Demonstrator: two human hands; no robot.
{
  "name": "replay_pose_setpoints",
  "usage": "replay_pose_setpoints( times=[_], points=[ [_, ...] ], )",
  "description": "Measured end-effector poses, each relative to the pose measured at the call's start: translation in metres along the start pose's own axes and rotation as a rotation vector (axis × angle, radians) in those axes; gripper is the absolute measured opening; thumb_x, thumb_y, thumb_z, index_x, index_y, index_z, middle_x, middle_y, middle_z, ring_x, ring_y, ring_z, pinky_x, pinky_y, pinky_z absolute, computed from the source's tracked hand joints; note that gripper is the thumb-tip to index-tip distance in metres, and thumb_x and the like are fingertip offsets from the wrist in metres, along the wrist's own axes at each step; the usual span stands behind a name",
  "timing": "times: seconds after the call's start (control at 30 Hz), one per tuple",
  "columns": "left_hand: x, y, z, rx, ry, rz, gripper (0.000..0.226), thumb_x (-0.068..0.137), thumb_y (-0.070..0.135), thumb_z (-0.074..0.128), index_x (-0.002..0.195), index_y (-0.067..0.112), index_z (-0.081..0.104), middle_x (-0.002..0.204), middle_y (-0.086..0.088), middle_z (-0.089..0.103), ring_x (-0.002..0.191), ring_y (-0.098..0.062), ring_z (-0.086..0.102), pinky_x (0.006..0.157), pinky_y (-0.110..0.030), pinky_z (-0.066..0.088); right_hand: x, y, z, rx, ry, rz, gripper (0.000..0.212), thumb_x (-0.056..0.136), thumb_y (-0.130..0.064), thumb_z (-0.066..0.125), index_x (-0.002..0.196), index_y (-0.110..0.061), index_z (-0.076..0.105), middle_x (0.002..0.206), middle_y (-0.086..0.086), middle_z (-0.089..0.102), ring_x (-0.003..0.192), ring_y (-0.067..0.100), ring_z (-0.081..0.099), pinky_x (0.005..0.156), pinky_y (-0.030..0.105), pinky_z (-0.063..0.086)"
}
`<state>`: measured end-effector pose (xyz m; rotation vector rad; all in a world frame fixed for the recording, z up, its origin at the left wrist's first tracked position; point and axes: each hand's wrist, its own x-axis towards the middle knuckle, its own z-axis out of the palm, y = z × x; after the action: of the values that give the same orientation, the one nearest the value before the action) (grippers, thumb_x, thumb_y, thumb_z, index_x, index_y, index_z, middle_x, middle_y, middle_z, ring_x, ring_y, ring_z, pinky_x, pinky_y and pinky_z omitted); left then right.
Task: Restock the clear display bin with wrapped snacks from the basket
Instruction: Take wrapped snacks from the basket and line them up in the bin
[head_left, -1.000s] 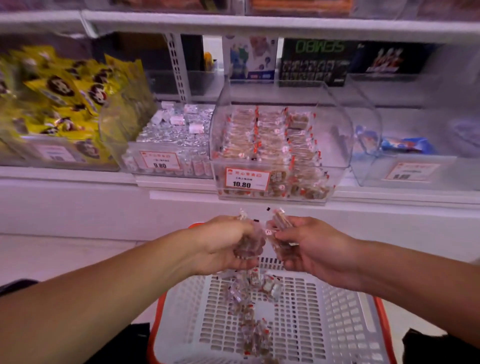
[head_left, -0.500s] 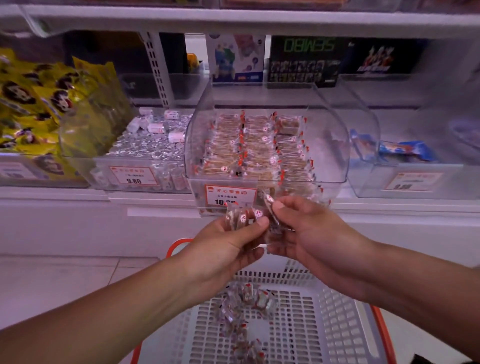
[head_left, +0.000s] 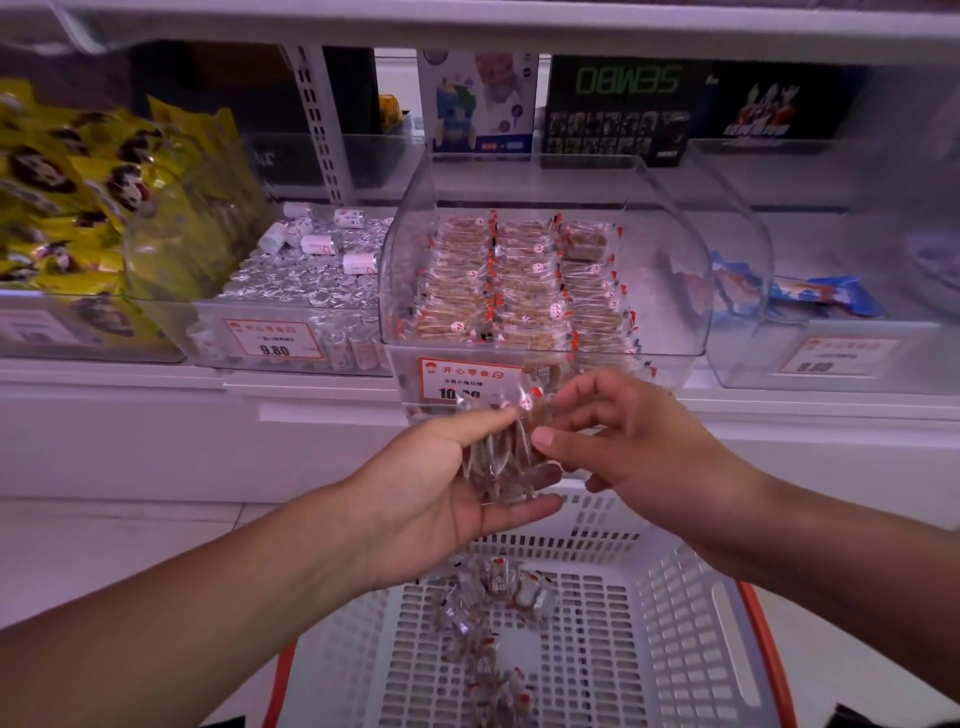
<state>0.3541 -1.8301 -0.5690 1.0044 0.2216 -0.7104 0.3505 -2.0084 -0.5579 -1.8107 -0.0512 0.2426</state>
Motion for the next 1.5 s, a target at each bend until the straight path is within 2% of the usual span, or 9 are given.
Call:
replay_pose_setpoints(
  times=[0.1,0.23,0.53,0.73,0.93,1.1,1.27,1.4,1.5],
  points=[
    [-0.004,0.002,0.003,0.031,-0.048,-0.005,0.053,0.067,0.017,0.071,0.117,-0.002,0.07,0.114,-0.023,0.07,0.095,-0.03,0.071,0.079,-0.038,0.061,0.002,0.0,-0.001,-0.054,-0.021,-0.043,0.028,0.085,-0.009,0.073,0.102,-0.028,0.063,0.075,0.0,0.071,0.062,0.011,0.065,0.051,0.022,0.046],
    [-0.008,0.003,0.003,0.17,-0.063,0.017,0.029,0.077,-0.008,0.068,0.106,-0.005,0.071,0.113,-0.027,0.07,0.102,-0.031,0.071,0.076,-0.032,0.062,0.005,-0.001,-0.007,-0.178,-0.01,-0.147,0.021,0.081,-0.006,0.077,0.094,-0.02,0.07,0.086,0.002,0.069,0.058,0.013,0.061,0.053,0.023,0.048],
    [-0.012,0.013,0.0,0.657,-0.095,0.075,0.029,0.067,0.0,0.086,0.085,0.019,0.075,0.079,-0.001,0.074,0.078,-0.012,0.073,0.065,-0.026,0.059,0.001,-0.01,-0.013,-0.489,-0.286,-0.451,0.07,0.086,-0.012,0.074,0.143,-0.04,0.045,0.134,-0.025,0.055,0.12,0.005,0.055,0.084,0.03,0.055],
    [-0.012,0.026,0.009,0.87,-0.076,0.112,0.045,0.063,0.002,0.09,0.101,0.013,0.068,0.079,0.003,0.074,0.069,-0.01,0.069,0.052,-0.023,0.054,0.006,-0.024,-0.017,-0.549,-0.334,-0.527,0.052,0.074,-0.014,0.085,0.119,-0.025,0.062,0.11,-0.012,0.066,0.101,0.014,0.064,0.084,0.034,0.052],
    [-0.011,0.046,0.021,0.504,-0.091,0.181,0.053,0.08,0.045,0.064,0.114,0.004,0.063,0.083,-0.01,0.071,0.069,-0.02,0.067,0.052,-0.026,0.051,0.011,-0.035,-0.033,-0.509,-0.132,-0.52,0.04,0.067,-0.006,0.083,0.098,-0.022,0.062,0.083,-0.005,0.068,0.07,0.013,0.065,0.068,0.041,0.055],
    [-0.01,0.04,0.035,0.352,-0.069,0.211,0.047,0.103,0.049,0.03,0.117,0.012,0.055,0.094,-0.017,0.057,0.068,-0.017,0.05,0.057,-0.03,0.038,0.009,-0.039,-0.029,-0.648,-0.015,-0.611,0.037,0.066,-0.014,0.084,0.098,-0.02,0.066,0.085,-0.009,0.068,0.076,0.008,0.063,0.067,0.018,0.048],
    [-0.011,0.05,0.041,0.37,-0.073,0.273,0.045,0.105,0.04,0.029,0.131,0.01,0.05,0.106,-0.016,0.059,0.074,-0.021,0.056,0.056,-0.032,0.045,0.012,-0.052,-0.034,-0.669,0.008,-0.603,0.035,0.066,-0.013,0.082,0.097,-0.017,0.067,0.084,-0.005,0.069,0.072,0.012,0.064,0.068,0.032,0.054],
    [-0.009,0.069,0.016,1.203,0.264,0.994,0.018,0.099,0.021,0.055,0.116,0.022,0.058,0.105,0.008,0.063,0.088,-0.007,0.063,0.076,-0.027,0.056,0.037,-0.074,-0.072,-0.656,0.13,-0.565,0.031,0.067,-0.021,0.083,0.093,-0.025,0.067,0.08,-0.01,0.07,0.067,0.006,0.065,0.06,0.018,0.052],
    [-0.003,0.074,-0.001,1.583,0.364,1.08,0.018,0.095,0.022,0.057,0.113,0.021,0.057,0.107,0.007,0.06,0.094,-0.014,0.057,0.081,-0.036,0.051,0.083,-0.085,-0.095,-1.074,0.177,-0.502,0.033,0.066,-0.033,0.079,0.095,-0.023,0.067,0.086,-0.007,0.07,0.076,0.006,0.064,0.071,0.024,0.052]
  ],
)
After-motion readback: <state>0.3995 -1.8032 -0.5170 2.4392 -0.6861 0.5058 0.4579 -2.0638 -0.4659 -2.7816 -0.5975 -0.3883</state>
